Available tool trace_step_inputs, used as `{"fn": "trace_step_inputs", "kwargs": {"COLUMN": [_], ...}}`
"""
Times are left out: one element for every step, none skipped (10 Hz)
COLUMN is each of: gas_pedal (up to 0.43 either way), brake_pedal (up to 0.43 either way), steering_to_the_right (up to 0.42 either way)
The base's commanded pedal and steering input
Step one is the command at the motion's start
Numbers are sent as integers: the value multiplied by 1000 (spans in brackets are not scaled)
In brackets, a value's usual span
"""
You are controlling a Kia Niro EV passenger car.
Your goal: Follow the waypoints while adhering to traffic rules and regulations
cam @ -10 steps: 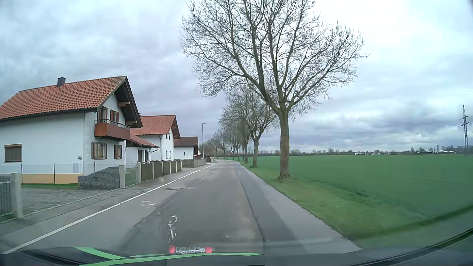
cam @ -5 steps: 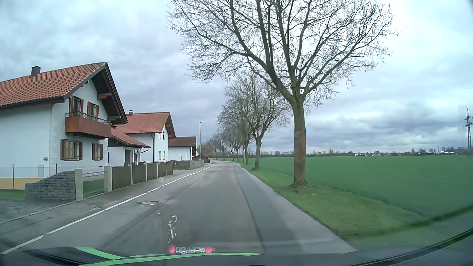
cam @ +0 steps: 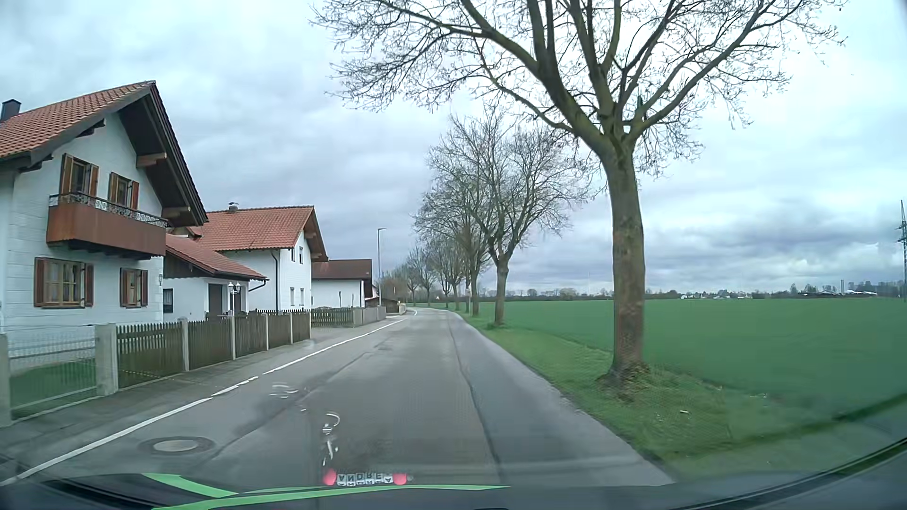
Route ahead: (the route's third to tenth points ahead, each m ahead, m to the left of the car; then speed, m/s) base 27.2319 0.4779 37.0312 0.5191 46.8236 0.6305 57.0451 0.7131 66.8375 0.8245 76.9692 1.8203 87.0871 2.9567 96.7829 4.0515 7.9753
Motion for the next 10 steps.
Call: {"fn": "trace_step_inputs", "kwargs": {"gas_pedal": [59, 59, 59, 59, 59, 59, 59, 59, 59, 67], "brake_pedal": [0, 0, 0, 0, 0, 0, 0, 0, 0, 0], "steering_to_the_right": [-1, -2, -1, -2, -2, -3, -3, -4, -4, -4]}}
